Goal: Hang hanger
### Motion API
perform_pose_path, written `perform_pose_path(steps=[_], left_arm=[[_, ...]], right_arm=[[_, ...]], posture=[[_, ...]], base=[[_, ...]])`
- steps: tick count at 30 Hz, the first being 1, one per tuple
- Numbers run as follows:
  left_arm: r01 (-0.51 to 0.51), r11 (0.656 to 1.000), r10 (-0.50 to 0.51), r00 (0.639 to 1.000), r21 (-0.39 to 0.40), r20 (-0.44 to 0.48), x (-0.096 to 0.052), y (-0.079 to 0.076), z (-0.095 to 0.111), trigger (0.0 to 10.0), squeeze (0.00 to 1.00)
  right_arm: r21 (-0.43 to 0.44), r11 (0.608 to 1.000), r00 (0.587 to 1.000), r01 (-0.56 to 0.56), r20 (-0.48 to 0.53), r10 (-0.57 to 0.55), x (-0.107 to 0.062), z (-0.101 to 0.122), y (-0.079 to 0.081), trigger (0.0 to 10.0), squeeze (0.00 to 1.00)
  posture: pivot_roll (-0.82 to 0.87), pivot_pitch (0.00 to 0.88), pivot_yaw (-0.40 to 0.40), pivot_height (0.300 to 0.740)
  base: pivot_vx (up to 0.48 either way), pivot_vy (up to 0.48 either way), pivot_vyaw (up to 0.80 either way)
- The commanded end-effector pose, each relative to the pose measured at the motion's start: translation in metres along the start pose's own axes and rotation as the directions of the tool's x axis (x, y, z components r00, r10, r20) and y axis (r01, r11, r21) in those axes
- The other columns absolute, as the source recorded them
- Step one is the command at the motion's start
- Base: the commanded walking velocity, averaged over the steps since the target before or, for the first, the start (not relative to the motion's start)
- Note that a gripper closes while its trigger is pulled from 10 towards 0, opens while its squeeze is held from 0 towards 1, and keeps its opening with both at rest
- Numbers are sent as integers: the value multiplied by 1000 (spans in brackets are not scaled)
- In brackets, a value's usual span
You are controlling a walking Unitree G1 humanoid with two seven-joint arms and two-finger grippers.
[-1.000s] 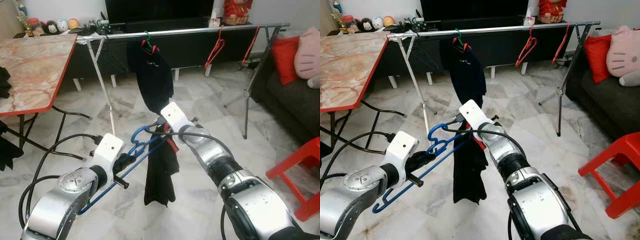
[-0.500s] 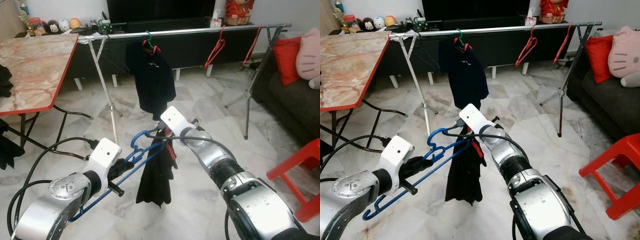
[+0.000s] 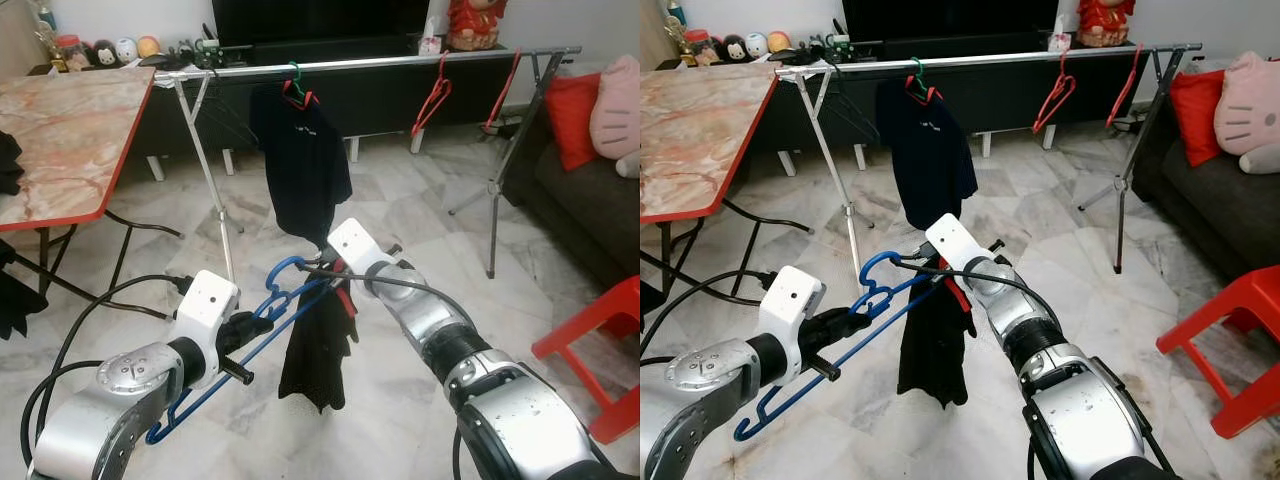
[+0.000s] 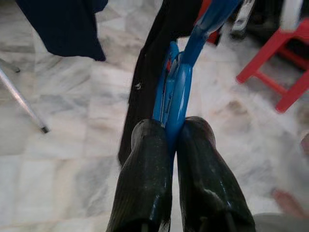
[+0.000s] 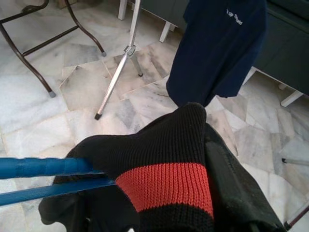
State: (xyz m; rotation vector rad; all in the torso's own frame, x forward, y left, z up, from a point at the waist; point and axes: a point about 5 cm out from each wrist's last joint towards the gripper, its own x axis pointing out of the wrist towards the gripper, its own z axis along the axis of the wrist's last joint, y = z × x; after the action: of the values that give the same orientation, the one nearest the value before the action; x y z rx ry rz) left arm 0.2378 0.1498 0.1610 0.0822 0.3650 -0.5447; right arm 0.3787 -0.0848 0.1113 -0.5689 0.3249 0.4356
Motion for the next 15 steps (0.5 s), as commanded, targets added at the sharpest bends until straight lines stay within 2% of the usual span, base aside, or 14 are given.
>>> perform_pose_path(steps=[1,4,9,15], left_arm=[[-268,963,267,938,-26,221,-25,39,39,10000,0],[-235,970,242,938,-56,249,-26,37,43,10000,0],[-168,986,166,961,-14,219,-24,27,38,10000,0],[-175,984,178,962,-31,205,-20,25,34,10000,0]], right_arm=[[26,999,983,41,-180,-35,-10,-54,-11,10000,0],[45,998,981,43,-194,-34,-11,-60,-10,10000,0],[56,997,977,44,-211,-31,-12,-66,-7,10000,0],[61,997,977,40,-213,-26,-12,-67,-5,10000,0]], posture=[[-51,0,-5,740],[-52,0,-3,740],[-47,0,-3,740],[-49,0,-3,740]], base=[[0,0,0],[0,0,0],[0,0,0],[0,0,0]])
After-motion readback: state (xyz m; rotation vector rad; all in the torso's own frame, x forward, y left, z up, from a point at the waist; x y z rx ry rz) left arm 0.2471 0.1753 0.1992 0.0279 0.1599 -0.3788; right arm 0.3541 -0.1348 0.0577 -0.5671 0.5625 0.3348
